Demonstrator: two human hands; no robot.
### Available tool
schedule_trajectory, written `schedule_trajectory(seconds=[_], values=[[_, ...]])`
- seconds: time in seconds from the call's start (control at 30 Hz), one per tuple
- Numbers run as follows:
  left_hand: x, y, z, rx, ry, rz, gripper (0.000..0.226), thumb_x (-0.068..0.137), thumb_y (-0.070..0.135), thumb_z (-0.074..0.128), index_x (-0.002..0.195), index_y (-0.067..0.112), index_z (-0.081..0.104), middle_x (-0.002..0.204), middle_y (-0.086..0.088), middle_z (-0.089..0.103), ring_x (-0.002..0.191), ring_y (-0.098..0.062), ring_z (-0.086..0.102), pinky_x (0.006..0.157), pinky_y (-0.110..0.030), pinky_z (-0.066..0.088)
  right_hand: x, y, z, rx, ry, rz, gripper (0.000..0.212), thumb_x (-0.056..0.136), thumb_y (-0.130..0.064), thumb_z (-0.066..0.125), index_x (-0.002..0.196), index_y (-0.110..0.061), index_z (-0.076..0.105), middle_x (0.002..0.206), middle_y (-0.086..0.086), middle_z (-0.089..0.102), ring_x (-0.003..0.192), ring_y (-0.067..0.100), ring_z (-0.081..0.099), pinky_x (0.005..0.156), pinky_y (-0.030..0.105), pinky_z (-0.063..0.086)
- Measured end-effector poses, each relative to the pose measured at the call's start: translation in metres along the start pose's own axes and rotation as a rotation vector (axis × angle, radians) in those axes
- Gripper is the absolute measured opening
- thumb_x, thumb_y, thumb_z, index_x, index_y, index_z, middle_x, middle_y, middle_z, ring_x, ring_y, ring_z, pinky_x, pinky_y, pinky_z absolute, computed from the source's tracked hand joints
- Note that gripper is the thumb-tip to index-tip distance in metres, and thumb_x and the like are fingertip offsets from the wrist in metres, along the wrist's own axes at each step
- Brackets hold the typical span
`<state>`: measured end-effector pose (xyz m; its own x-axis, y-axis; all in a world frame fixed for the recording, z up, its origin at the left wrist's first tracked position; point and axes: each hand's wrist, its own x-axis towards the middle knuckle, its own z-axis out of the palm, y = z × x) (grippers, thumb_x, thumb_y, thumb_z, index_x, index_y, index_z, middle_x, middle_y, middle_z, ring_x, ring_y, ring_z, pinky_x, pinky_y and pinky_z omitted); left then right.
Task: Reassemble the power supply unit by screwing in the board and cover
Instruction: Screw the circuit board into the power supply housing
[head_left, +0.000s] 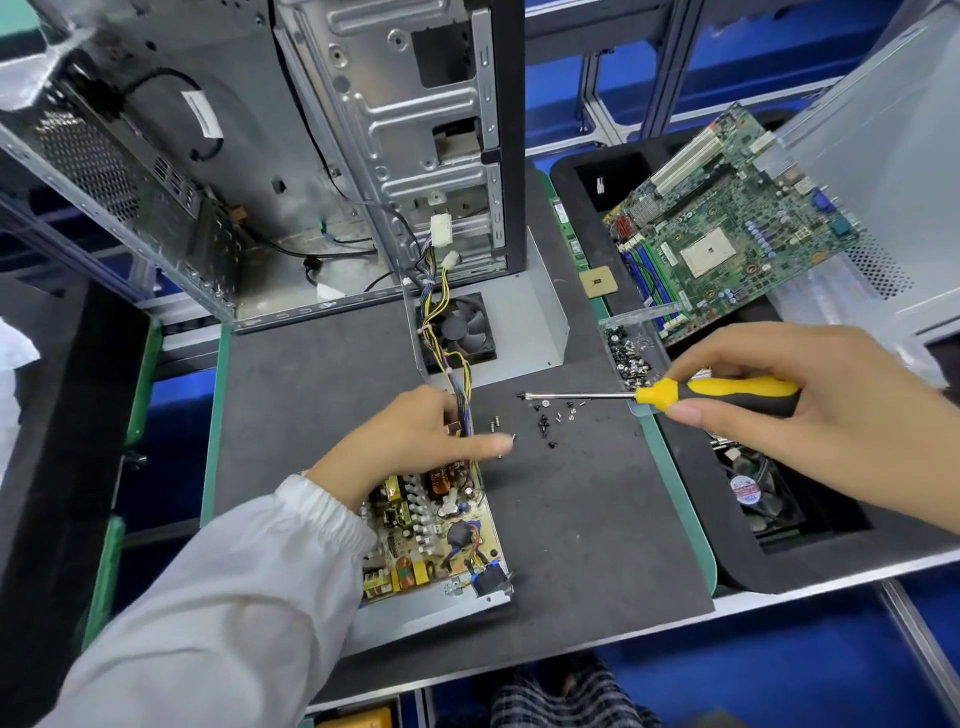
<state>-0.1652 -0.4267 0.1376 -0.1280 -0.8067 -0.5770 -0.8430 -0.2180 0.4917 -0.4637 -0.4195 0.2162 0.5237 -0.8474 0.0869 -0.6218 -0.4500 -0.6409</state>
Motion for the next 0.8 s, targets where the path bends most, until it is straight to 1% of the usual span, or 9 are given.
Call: schedule_trajectory(seconds=[0.1, 0.17, 0.23, 0.33, 0.4, 0.47, 0.6, 0.7, 0.8], values=[[0.002, -0.009, 0.000, -0.037, 0.033, 0.108, 0.028, 0.081, 0.030, 0.078, 0.091, 0.004, 0.071, 0.085, -0.015, 0.066, 0.081, -0.032, 0.059, 0.073, -0.036, 0.047, -0.002, 0.007, 0.008, -0.002, -0.049, 0.032, 0.022, 0.082, -0.060, 0.057, 0.089, -0.039, 0.062, 0.086, -0.019, 0.060, 0.080, 0.003, 0.058, 0.066, 0.012, 0.041], [-0.001, -0.016, -0.003, -0.105, 0.018, 0.185, 0.015, 0.083, 0.019, 0.078, 0.094, 0.009, 0.075, 0.095, -0.009, 0.071, 0.094, -0.024, 0.065, 0.086, -0.031, 0.048, -0.002, 0.011, 0.014, 0.011, -0.089, 0.055, 0.021, 0.080, -0.058, 0.057, 0.089, -0.039, 0.062, 0.088, -0.015, 0.062, 0.082, 0.007, 0.060, 0.069, 0.022, 0.044], [-0.004, -0.018, -0.004, -0.223, -0.002, 0.215, 0.025, 0.078, 0.025, 0.079, 0.096, 0.007, 0.077, 0.098, -0.002, 0.069, 0.095, -0.012, 0.064, 0.089, -0.020, 0.045, -0.002, 0.014, 0.018, 0.013, -0.101, 0.064, 0.023, 0.077, -0.058, 0.055, 0.089, -0.040, 0.062, 0.088, -0.014, 0.063, 0.083, 0.008, 0.060, 0.070, 0.027, 0.043], [-0.004, -0.016, -0.001, -0.437, 0.145, 0.201, 0.041, 0.071, 0.035, 0.076, 0.082, -0.004, 0.075, 0.084, 0.002, 0.057, 0.080, -0.001, 0.054, 0.077, -0.012, 0.039, -0.002, 0.016, 0.020, 0.007, -0.090, 0.071, 0.025, 0.076, -0.060, 0.053, 0.090, -0.040, 0.061, 0.087, -0.014, 0.063, 0.083, 0.007, 0.059, 0.070, 0.027, 0.043], [-0.004, -0.015, 0.002, -0.526, 0.202, 0.203, 0.034, 0.072, 0.027, 0.078, 0.079, -0.006, 0.074, 0.080, 0.004, 0.053, 0.075, 0.002, 0.051, 0.074, -0.009, 0.037, -0.001, 0.017, 0.021, -0.003, -0.090, 0.079, 0.026, 0.075, -0.061, 0.052, 0.090, -0.041, 0.060, 0.086, -0.014, 0.063, 0.084, 0.006, 0.059, 0.070, 0.028, 0.044], [-0.008, -0.013, 0.003, -0.472, 0.183, 0.246, 0.022, 0.076, 0.019, 0.080, 0.082, -0.003, 0.076, 0.085, 0.004, 0.052, 0.078, 0.001, 0.052, 0.079, -0.009, 0.038, 0.000, 0.017, 0.022, -0.007, -0.094, 0.082, 0.026, 0.075, -0.061, 0.052, 0.090, -0.042, 0.060, 0.086, -0.014, 0.063, 0.084, 0.004, 0.059, 0.070, 0.025, 0.043], [-0.013, -0.015, 0.002, -0.324, 0.126, 0.343, 0.020, 0.081, 0.016, 0.076, 0.097, 0.006, 0.078, 0.092, 0.000, 0.061, 0.091, -0.006, 0.057, 0.092, -0.018, 0.041, 0.001, 0.017, 0.024, -0.006, -0.098, 0.097, 0.025, 0.076, -0.061, 0.052, 0.090, -0.043, 0.060, 0.087, -0.016, 0.063, 0.085, 0.003, 0.058, 0.072, 0.024, 0.043], [-0.014, -0.015, 0.001, -0.259, 0.116, 0.396, 0.020, 0.079, 0.022, 0.076, 0.094, 0.010, 0.078, 0.093, 0.004, 0.063, 0.097, -0.004, 0.052, 0.097, -0.025, 0.035, 0.002, 0.014, 0.024, -0.005, -0.106, 0.104, 0.023, 0.076, -0.061, 0.052, 0.089, -0.044, 0.060, 0.086, -0.016, 0.063, 0.083, 0.005, 0.059, 0.071, 0.032, 0.049], [-0.014, -0.018, 0.003, -0.166, 0.144, 0.426, 0.035, 0.075, 0.036, 0.072, 0.095, 0.009, 0.079, 0.096, 0.004, 0.063, 0.106, -0.008, 0.049, 0.109, -0.046, 0.029, 0.000, 0.013, 0.023, 0.003, -0.110, 0.106, 0.022, 0.076, -0.061, 0.052, 0.088, -0.044, 0.060, 0.085, -0.015, 0.063, 0.082, 0.005, 0.059, 0.070, 0.036, 0.050]])
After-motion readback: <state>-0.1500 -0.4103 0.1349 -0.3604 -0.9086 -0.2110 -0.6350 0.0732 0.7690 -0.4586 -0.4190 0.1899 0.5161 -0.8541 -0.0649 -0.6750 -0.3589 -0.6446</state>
